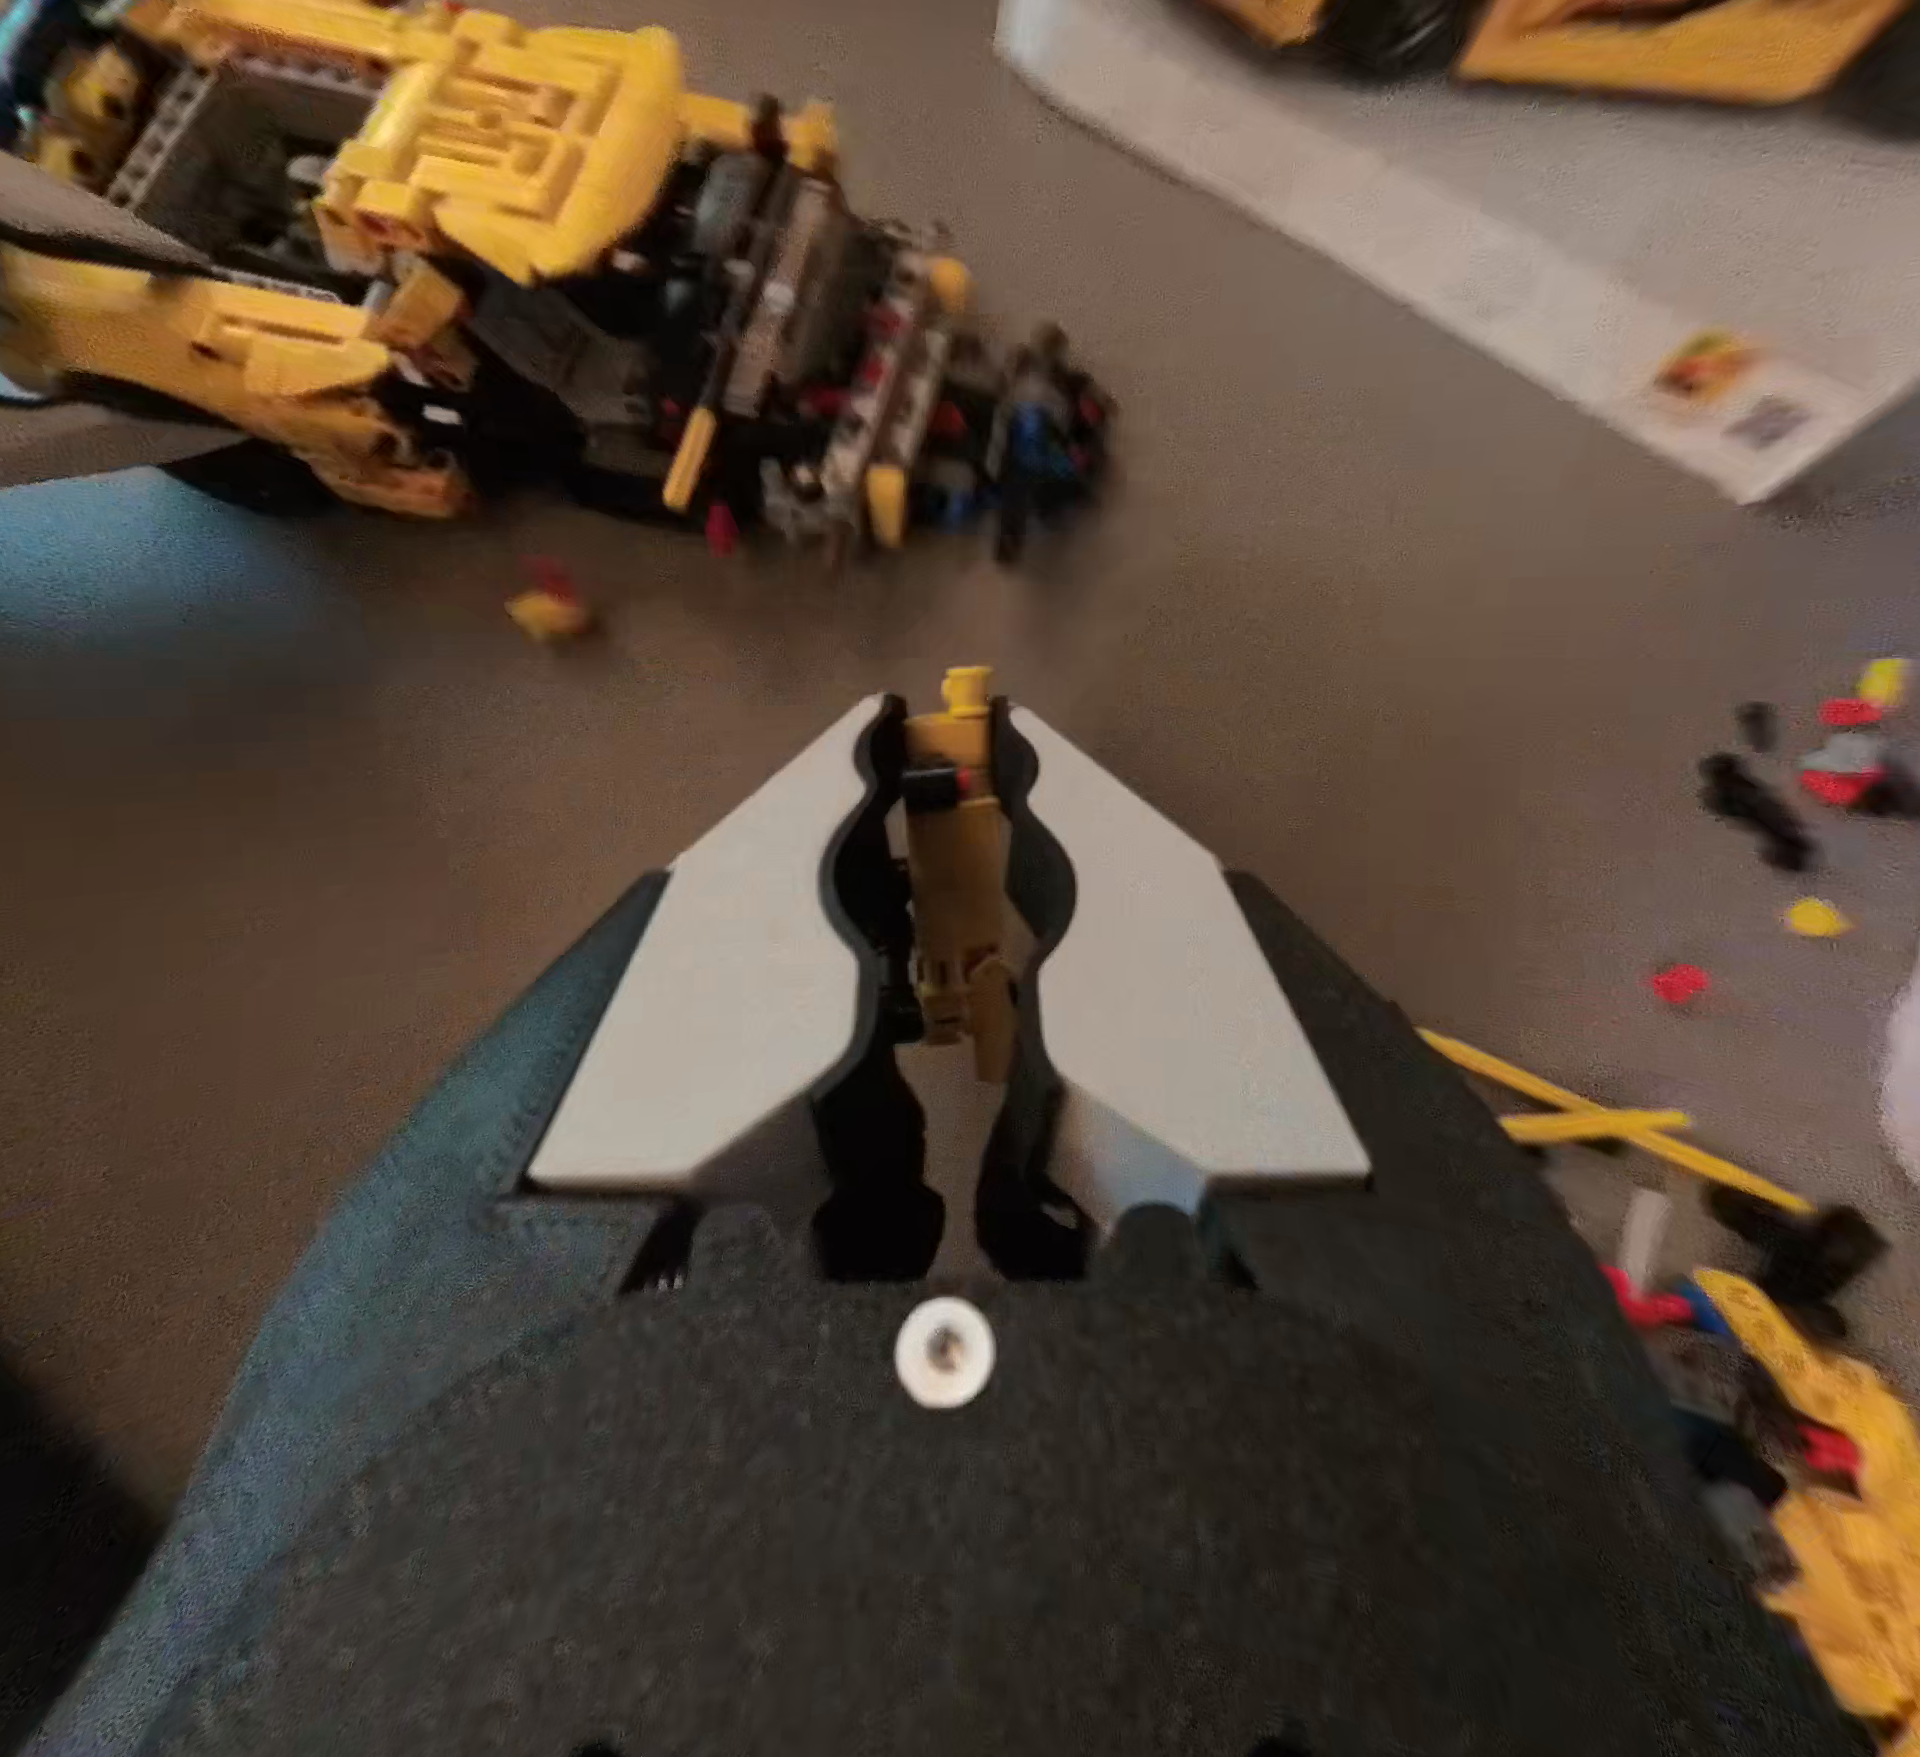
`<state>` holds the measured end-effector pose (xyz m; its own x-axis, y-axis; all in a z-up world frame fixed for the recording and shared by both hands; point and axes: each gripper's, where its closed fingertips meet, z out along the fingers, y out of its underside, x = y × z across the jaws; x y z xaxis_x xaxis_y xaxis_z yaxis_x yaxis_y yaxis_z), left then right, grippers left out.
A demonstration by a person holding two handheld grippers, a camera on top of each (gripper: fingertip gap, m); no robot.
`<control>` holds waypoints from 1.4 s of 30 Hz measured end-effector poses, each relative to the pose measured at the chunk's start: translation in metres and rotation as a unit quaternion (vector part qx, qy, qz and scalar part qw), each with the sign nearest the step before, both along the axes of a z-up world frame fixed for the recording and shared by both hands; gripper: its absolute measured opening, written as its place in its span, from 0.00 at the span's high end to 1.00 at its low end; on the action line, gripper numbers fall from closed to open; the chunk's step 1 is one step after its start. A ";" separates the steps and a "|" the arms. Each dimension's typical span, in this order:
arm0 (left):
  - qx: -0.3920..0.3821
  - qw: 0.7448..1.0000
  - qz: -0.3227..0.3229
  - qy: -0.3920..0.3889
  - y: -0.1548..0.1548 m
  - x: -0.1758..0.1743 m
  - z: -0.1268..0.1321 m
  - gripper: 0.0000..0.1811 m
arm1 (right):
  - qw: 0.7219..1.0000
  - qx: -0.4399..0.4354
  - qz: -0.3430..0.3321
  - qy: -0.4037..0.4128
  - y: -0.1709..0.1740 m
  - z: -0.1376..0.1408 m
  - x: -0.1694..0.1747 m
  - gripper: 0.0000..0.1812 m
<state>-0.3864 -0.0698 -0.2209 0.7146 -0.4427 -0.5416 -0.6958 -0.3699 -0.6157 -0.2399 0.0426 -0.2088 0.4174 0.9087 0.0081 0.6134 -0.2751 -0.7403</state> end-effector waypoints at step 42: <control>0.016 0.887 -0.052 -0.459 -0.012 0.011 0.082 0.86 | 0.951 0.011 0.282 -0.130 -0.124 -0.044 -0.110 0.89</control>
